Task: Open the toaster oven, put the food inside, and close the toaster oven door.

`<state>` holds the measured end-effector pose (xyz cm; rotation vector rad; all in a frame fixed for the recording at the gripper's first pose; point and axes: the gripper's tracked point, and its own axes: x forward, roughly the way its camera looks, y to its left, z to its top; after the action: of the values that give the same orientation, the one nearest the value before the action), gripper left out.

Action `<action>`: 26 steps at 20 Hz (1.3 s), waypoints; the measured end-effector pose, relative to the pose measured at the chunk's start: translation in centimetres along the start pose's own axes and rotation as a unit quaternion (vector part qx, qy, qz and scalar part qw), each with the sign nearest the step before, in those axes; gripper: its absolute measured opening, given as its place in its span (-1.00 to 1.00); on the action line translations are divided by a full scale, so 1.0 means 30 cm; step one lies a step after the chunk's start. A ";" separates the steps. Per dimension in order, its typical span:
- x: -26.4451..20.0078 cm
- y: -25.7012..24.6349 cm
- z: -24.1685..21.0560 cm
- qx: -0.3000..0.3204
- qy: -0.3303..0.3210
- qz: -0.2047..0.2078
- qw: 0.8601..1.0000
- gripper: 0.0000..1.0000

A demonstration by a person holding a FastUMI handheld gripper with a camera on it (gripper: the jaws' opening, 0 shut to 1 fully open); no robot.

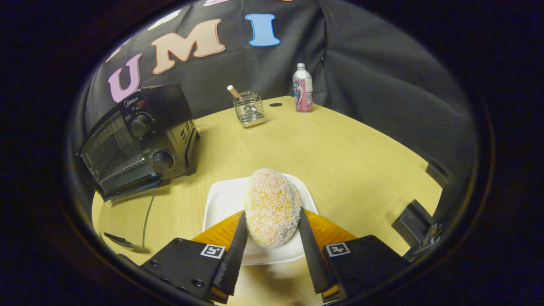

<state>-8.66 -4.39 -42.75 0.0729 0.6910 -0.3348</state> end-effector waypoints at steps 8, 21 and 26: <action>-0.079 0.083 0.046 0.048 -0.023 0.047 0.997 0.26; -0.273 0.606 0.131 0.123 -0.058 0.250 0.959 0.25; -0.288 0.792 0.121 0.111 -0.048 0.289 0.950 0.25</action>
<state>-4.88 19.80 -35.51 0.4617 0.5052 0.1504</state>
